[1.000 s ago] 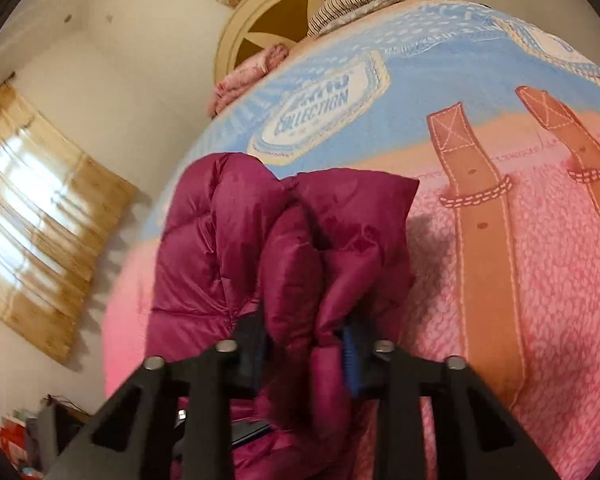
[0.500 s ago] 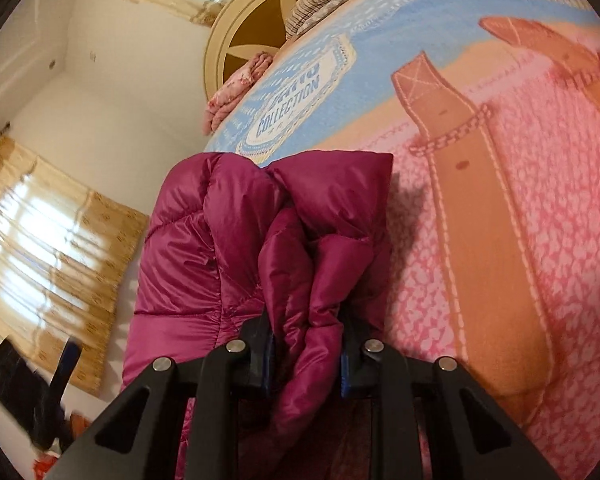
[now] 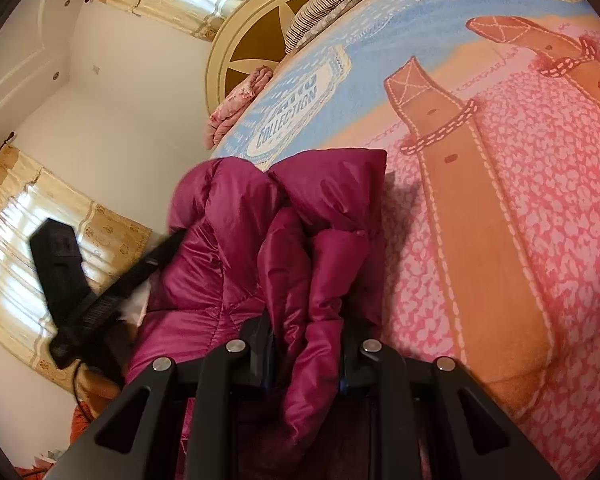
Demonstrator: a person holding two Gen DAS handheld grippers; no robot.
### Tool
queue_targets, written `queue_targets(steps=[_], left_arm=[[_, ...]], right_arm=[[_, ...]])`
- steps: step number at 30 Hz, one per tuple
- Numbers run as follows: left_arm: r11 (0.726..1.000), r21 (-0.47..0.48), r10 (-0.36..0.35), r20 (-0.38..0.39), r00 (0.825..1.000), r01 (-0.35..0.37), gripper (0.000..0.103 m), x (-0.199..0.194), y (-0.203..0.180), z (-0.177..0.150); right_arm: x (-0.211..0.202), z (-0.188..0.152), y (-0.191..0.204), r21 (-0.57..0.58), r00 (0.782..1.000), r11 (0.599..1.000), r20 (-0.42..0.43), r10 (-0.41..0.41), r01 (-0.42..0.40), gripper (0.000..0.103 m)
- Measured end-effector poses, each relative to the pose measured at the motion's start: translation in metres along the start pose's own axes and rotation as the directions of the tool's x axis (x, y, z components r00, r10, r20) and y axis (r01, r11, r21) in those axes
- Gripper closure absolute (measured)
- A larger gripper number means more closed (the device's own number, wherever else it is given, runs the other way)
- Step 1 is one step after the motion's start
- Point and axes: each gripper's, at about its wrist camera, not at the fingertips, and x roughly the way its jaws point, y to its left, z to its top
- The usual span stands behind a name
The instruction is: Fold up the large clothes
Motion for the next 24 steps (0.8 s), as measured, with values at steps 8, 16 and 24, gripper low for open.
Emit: queue_targets(steps=[8, 16, 24], left_arm=[[0.996, 0.019, 0.085, -0.07, 0.994, -0.084, 0.002, 0.024, -0.004, -0.008], [0.986, 0.077, 0.156, -0.068, 0.985, -0.151, 0.001, 0.021, -0.015, -0.011], [0.977, 0.1, 0.193, -0.057, 0.98, -0.186, 0.001, 0.012, -0.018, -0.01]], right_arm=[[0.001, -0.002, 0.003, -0.006, 1.0, 1.0, 0.001, -0.014, 0.014, 0.083], [-0.014, -0.003, 0.032, -0.138, 0.986, 0.977, -0.008, -0.167, 0.164, 0.073], [-0.092, -0.03, 0.059, -0.152, 0.978, 0.97, 0.122, -0.171, 0.188, 0.058]])
